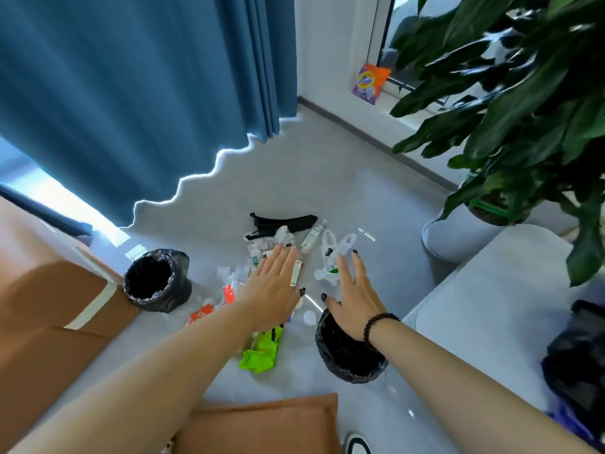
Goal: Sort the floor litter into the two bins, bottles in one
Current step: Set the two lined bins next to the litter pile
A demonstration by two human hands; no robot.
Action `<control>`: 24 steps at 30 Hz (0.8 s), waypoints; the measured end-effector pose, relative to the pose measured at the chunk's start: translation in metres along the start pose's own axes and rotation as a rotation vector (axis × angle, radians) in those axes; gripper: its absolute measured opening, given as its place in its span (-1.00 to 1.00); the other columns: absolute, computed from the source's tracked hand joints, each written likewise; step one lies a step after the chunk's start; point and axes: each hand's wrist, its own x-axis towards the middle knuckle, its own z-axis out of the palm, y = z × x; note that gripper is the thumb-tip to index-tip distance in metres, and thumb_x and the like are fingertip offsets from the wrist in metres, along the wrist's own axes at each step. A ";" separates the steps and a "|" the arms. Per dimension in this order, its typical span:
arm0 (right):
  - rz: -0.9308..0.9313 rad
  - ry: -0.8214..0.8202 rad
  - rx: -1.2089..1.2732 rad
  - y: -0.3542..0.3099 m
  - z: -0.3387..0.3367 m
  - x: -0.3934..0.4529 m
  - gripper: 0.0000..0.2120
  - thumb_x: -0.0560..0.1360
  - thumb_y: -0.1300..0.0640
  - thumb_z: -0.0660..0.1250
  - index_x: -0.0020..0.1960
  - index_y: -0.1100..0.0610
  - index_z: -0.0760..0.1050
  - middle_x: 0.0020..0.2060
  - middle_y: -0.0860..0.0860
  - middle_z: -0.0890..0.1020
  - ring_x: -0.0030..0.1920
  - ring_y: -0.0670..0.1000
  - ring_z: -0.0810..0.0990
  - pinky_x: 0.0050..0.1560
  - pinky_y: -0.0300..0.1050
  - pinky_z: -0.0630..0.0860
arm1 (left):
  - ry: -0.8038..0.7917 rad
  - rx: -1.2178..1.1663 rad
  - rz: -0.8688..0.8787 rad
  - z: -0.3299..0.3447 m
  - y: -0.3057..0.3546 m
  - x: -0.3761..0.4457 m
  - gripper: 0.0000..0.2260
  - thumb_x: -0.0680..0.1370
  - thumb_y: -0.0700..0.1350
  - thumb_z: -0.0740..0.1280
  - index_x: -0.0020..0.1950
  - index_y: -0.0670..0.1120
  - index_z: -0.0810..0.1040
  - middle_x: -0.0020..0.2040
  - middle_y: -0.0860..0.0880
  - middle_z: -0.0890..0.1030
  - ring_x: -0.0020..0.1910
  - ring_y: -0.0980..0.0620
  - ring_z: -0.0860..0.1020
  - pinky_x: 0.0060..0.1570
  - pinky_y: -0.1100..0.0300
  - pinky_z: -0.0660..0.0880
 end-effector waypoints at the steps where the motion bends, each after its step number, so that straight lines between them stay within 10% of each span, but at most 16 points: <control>1: 0.036 0.015 0.015 -0.012 0.009 0.003 -0.29 0.56 -0.06 0.21 0.53 0.00 -0.14 0.50 -0.01 -0.29 0.42 0.17 0.26 0.29 0.04 0.38 | -0.012 0.008 0.028 0.000 -0.018 0.002 -0.36 0.66 0.08 -0.01 0.56 -0.15 -0.29 0.58 -0.06 -0.24 0.53 -0.02 -0.32 0.53 0.03 -0.20; 12: 0.281 0.158 0.111 -0.096 0.110 0.034 -0.30 0.56 -0.03 0.23 0.53 -0.05 -0.13 0.51 0.01 -0.26 0.44 0.18 0.23 0.31 0.04 0.36 | -0.111 -0.062 0.267 0.033 -0.139 0.016 -0.33 0.64 0.06 0.05 0.55 -0.16 -0.29 0.59 -0.07 -0.22 0.54 -0.01 -0.31 0.53 -0.01 -0.14; 24: 0.632 0.115 0.472 0.053 0.181 0.064 -0.31 0.58 0.05 0.22 0.56 0.03 -0.12 0.52 0.02 -0.22 0.50 0.12 0.12 0.39 -0.08 0.21 | -0.288 -0.364 0.019 0.162 -0.084 0.099 -0.34 0.64 0.04 0.10 0.57 -0.15 -0.22 0.59 -0.06 -0.11 0.57 -0.03 -0.14 0.53 0.05 -0.07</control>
